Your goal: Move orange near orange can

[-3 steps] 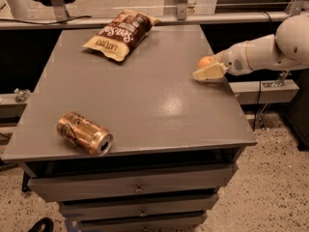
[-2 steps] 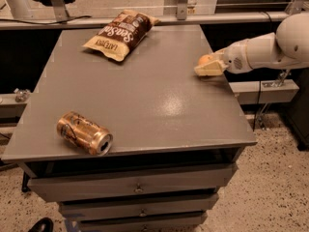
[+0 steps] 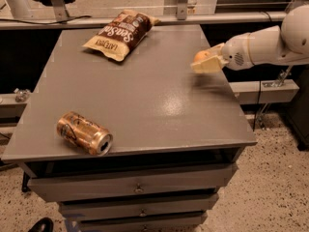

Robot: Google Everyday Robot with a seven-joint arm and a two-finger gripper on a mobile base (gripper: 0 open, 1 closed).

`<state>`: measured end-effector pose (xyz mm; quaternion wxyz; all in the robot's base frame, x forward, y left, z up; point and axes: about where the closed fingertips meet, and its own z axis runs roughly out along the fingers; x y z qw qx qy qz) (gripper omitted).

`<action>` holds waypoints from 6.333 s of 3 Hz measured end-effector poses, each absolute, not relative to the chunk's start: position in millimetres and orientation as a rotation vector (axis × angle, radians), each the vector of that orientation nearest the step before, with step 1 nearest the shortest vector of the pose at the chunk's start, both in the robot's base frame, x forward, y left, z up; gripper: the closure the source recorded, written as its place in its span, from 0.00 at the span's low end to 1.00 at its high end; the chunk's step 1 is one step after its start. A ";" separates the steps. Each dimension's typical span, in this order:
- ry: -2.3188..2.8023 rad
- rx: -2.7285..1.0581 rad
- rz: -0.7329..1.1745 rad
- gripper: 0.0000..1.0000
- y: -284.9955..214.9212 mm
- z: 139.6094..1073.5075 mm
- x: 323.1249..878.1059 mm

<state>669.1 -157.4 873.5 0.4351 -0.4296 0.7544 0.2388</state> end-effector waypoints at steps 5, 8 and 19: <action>1.619 -1.307 0.780 1.00 -14.7 908.6 588.0; 1.506 -1.585 0.939 1.00 50.1 870.2 500.5; 1.420 -1.670 1.014 0.00 22.9 858.9 472.0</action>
Offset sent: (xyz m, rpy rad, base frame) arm -0.0264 0.0244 0.0242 0.0022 -0.0121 0.0712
